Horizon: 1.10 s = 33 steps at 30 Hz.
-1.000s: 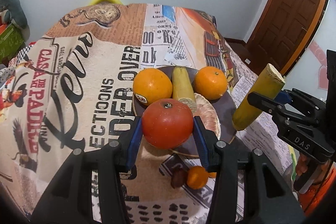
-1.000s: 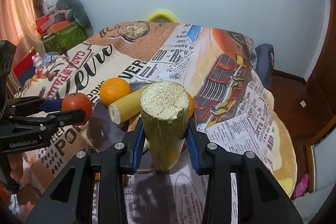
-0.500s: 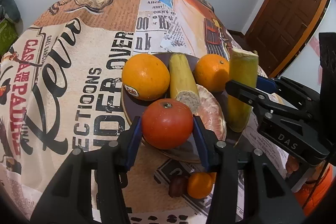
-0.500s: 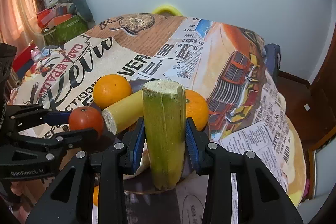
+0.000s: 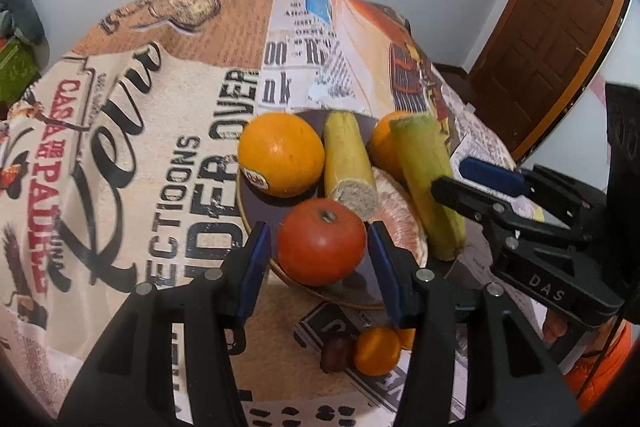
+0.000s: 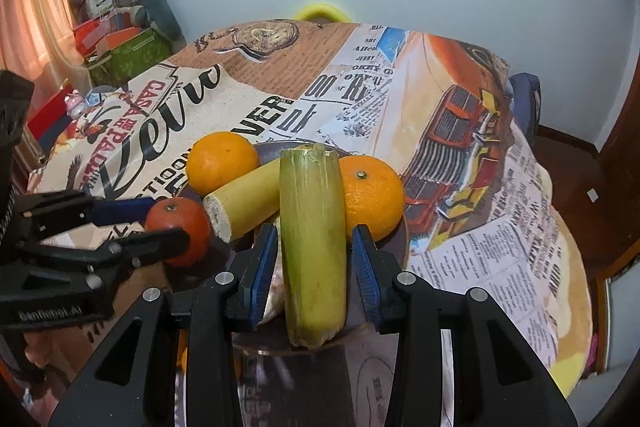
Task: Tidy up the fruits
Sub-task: 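Lower the tomato onto the plate with the left gripper while the right stands the squash there, then withdraw both grippers and move them toward the small mandarins and dark red date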
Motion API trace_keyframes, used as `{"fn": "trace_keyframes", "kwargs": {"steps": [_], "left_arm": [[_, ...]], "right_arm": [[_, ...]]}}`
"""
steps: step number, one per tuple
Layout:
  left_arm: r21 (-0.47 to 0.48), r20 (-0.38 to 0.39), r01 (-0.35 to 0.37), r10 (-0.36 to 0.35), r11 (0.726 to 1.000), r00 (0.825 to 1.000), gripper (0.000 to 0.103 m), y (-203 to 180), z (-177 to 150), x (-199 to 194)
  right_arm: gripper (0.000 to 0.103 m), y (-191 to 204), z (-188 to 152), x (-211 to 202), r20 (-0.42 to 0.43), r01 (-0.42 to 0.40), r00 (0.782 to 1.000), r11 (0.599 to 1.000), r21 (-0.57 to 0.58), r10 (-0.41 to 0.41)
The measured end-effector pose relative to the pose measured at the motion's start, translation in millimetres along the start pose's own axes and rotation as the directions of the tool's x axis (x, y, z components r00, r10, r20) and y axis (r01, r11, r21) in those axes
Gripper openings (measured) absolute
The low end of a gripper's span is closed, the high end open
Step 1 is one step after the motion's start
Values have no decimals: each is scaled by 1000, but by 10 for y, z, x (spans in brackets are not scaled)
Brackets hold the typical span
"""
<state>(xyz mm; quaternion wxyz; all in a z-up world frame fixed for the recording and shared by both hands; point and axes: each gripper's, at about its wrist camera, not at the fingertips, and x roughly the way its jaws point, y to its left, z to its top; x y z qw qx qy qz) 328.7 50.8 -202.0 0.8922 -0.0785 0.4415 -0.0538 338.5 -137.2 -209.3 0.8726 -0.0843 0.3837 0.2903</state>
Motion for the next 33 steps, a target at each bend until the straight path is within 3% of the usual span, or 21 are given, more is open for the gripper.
{"fn": "trace_keyframes", "kwargs": {"steps": [8, 10, 17, 19, 20, 27, 33], "left_arm": [[12, 44, -4, 4, 1000, 999, 50, -89, -26, -411], [23, 54, -11, 9, 1000, 998, 50, -125, -66, -536], [31, 76, -19, 17, 999, 997, 51, -227, -277, -945], [34, 81, -17, 15, 999, 997, 52, -251, -373, -1069], [36, 83, -17, 14, 999, 996, 55, -263, -413, -1113], [39, 83, -35, 32, 999, 996, 63, -305, -691, -1324], [21, 46, -40, 39, 999, 998, 63, -268, -891, -1289]], "right_arm": [[38, 35, -86, -389, 26, 15, 1000, 1000, 7, -15], [46, 57, -131, -525, 37, 22, 999, 1000, 7, -22], [53, 140, -315, -907, 52, 40, 998, 999, 0, -40], [64, 151, -424, -1011, 51, 48, 998, 999, -4, -48], [64, 152, -476, -1047, 50, 50, 997, 999, -1, -50], [64, 169, -834, -1136, -28, 82, 996, 997, -11, -82], [64, 170, -1068, -972, -97, 50, 994, 999, 17, -48]]}}
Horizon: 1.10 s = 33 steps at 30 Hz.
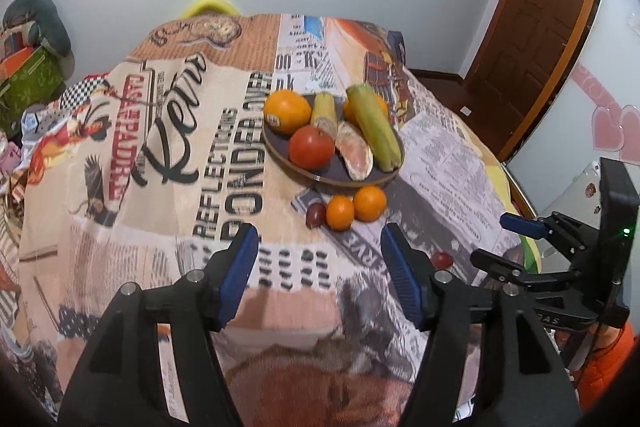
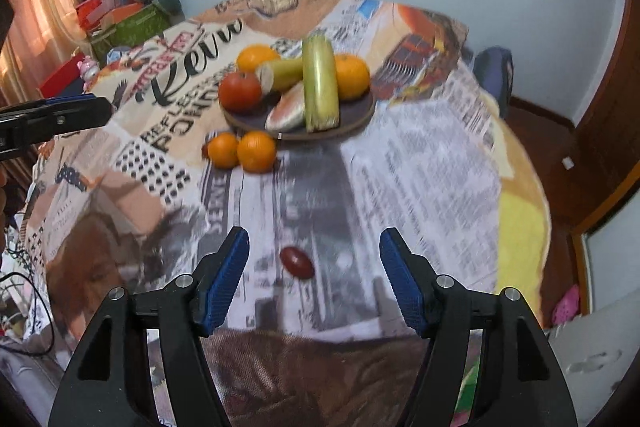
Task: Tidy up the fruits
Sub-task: 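Withdraw both grippers and move them toward the small mandarins and dark red date, then grasp the dark red date with the right gripper while the left grasps a small mandarin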
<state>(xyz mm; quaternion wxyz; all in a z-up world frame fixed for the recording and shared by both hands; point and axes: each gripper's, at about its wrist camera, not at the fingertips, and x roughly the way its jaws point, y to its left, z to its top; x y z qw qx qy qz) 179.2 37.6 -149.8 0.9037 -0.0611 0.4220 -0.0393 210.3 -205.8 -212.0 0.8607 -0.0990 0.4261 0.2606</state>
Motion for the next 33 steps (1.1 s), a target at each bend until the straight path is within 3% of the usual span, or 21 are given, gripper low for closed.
{"fn": "trace_keyframes", "kwargs": {"steps": [5, 7, 11, 15, 19, 33], "left_arm": [[-2, -45, -3, 3, 1000, 999, 63, 10, -142, 111], [-5, -59, -10, 10, 1000, 998, 63, 14, -185, 177], [-27, -85, -15, 12, 1000, 996, 63, 44, -215, 324], [-22, -110, -9, 6, 1000, 994, 50, 29, -219, 470], [2, -137, 22, -21, 1000, 990, 36, -42, -190, 604], [47, -172, 22, -14, 999, 985, 36, -263, 97, 1114]], "right_arm": [[57, -31, -119, 204, -45, -36, 998, 998, 53, 39], [46, -37, -154, 299, -69, -51, 996, 997, 64, 55], [35, -40, -209, 456, -105, -68, 992, 995, 76, 75], [19, -37, -216, 486, -91, -82, 992, 994, 74, 89], [18, -45, -211, 478, -83, -93, 992, 993, 77, 100], [18, -246, -44, 372, -4, -136, 990, 983, 126, 138]]}}
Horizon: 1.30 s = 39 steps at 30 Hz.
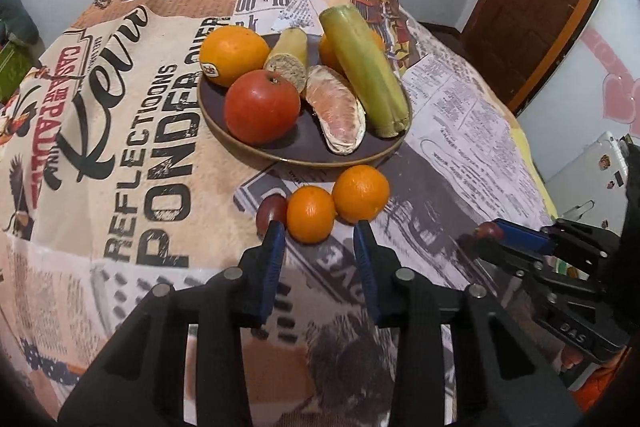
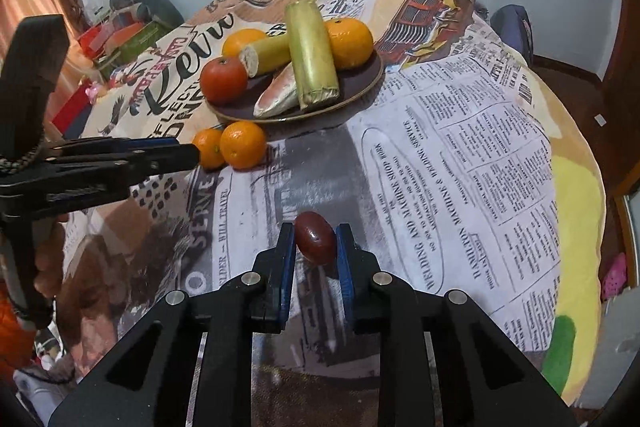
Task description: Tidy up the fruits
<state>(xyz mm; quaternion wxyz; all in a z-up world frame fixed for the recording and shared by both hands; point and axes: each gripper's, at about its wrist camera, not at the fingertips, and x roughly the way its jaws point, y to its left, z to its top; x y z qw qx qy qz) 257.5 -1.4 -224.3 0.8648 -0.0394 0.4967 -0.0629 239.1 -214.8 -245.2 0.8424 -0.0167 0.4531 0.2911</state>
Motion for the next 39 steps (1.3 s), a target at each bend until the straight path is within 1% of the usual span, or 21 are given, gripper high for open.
{"fn": "trace_keyframes", "kwargs": {"steps": [3, 6, 9, 13, 17, 21, 26, 34, 39], "left_arm": [[-7, -11, -10, 10, 1000, 1000, 34, 10, 26, 88], [-6, -6, -28, 28, 1000, 1000, 27, 24, 38, 134], [-1, 0, -27, 27, 1000, 1000, 26, 23, 46, 139], [-5, 0, -10, 10, 1000, 1000, 26, 35, 37, 100], [-12, 33, 4, -4, 1000, 999, 26, 36, 61, -34], [-16, 78, 22, -21, 1000, 997, 26, 35, 155, -199], [-19, 119, 42, -40, 999, 992, 26, 22, 287, -300], [-21, 152, 57, -53, 998, 987, 26, 30, 543, -246], [-23, 159, 69, -65, 997, 985, 26, 34, 705, -141]], "right_arm": [[18, -37, 14, 11, 2, -7, 1000, 1000, 7, 7], [18, -38, 26, 11, 6, -10, 1000, 1000, 5, 10], [18, -42, 46, 5, 14, -13, 1000, 1000, 3, 13], [18, -46, 109, -8, 29, -12, 1000, 1000, 3, 12], [19, -28, 199, -33, 51, -6, 999, 1000, -4, 7], [19, -14, 320, -65, 80, -6, 997, 1000, -10, 6], [19, 1, 498, -76, 115, 1, 993, 1000, -15, 1], [19, -15, 817, -16, 161, 16, 987, 999, -32, -11], [19, -68, 967, 99, 169, 29, 985, 999, -28, -24]]}}
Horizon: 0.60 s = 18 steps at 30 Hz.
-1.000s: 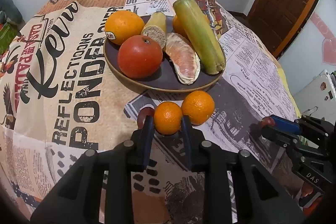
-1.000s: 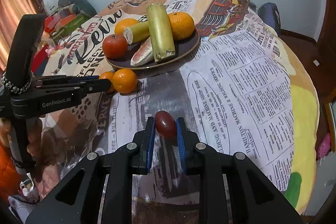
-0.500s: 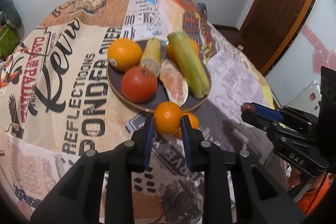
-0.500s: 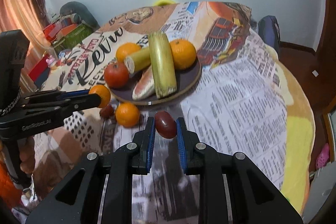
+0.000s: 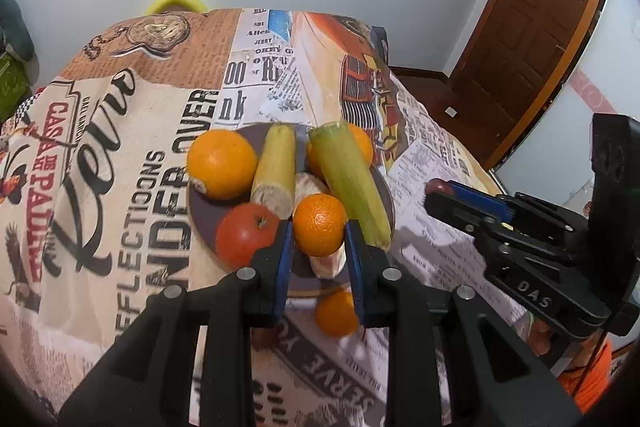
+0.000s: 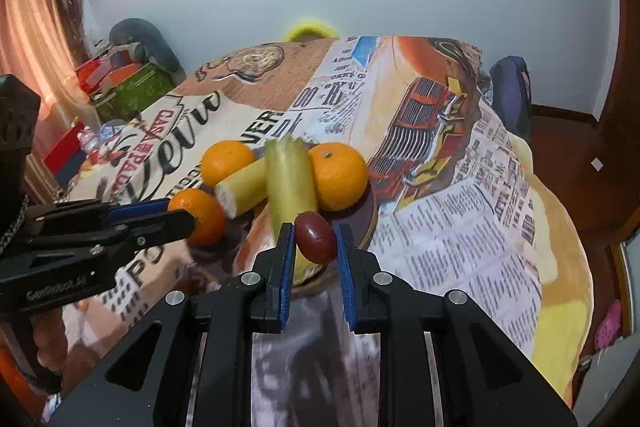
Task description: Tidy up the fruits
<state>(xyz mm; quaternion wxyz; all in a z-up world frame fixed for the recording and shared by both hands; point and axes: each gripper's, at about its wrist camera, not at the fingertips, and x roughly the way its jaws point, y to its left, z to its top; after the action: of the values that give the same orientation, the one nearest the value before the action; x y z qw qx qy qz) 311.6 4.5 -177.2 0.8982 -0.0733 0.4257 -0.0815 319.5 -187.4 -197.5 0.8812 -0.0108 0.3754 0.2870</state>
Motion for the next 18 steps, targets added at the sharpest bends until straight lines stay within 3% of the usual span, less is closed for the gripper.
{"fn": "trace_keyframes", "kwargs": {"steps": [18], "left_arm": [[13, 0, -17, 17, 1000, 1000, 26, -31, 150, 370]], "right_arm": [[20, -175, 61, 576, -83, 25, 996, 999, 28, -23]]}}
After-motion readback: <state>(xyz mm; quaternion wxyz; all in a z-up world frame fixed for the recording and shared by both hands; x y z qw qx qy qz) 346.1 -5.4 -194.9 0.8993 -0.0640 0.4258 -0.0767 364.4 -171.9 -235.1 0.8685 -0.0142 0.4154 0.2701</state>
